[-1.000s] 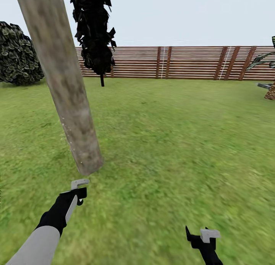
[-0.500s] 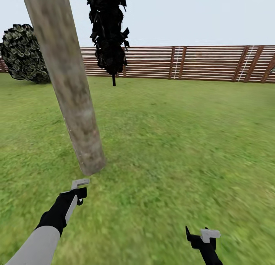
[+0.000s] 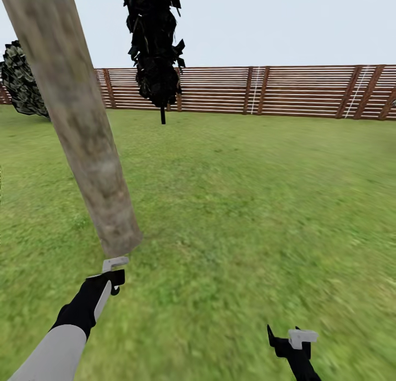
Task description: In the garden, pick up the pesticide atomizer on the floor and spray pesticide onto both trees until each tree trunk is fully covered.
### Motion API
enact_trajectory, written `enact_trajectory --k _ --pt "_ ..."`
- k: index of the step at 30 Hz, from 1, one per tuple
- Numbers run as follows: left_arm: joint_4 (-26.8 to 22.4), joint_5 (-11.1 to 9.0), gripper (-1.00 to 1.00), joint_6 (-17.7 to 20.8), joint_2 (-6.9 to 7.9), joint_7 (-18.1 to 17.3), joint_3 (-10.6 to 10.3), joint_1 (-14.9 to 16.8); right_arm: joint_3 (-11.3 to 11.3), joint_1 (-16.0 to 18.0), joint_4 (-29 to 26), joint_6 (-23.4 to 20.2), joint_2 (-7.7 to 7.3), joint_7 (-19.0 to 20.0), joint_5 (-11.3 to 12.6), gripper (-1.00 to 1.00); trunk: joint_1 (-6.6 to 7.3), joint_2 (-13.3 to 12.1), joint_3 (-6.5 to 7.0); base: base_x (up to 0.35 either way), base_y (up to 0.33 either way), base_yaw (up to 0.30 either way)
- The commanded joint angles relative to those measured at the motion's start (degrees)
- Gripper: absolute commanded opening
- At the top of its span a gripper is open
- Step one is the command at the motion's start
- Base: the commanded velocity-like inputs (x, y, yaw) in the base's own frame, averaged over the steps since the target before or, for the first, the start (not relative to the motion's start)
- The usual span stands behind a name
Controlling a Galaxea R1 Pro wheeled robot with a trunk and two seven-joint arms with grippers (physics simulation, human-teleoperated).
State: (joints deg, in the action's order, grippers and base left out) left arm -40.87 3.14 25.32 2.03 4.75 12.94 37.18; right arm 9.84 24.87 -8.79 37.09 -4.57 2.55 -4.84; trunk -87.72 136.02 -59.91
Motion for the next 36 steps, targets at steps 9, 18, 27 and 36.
enact_trajectory --k 9,18,27,36 --pt "0.0 0.0 -1.0 0.0 0.07 0.0 0.1 0.0 0.0 0.0 0.0 0.0 0.0 0.0 0.0 1.0 0.0 0.0 0.0 0.156 -0.266 0.233" --pt "0.0 0.0 -1.0 0.1 0.21 0.0 0.1 0.0 0.0 0.0 0.0 0.0 0.0 0.0 0.0 1.0 0.0 0.0 0.0 0.156 -0.266 0.272" --pt "0.0 0.0 -1.0 0.1 0.26 0.0 0.1 0.0 0.0 0.0 0.0 0.0 0.0 0.0 0.0 1.0 0.0 0.0 0.0 0.156 -0.266 0.273" --pt "0.0 0.0 -1.0 0.1 0.24 0.0 0.1 0.0 0.0 0.0 0.0 0.0 0.0 0.0 0.0 1.0 0.0 0.0 0.0 0.154 -0.266 0.247"
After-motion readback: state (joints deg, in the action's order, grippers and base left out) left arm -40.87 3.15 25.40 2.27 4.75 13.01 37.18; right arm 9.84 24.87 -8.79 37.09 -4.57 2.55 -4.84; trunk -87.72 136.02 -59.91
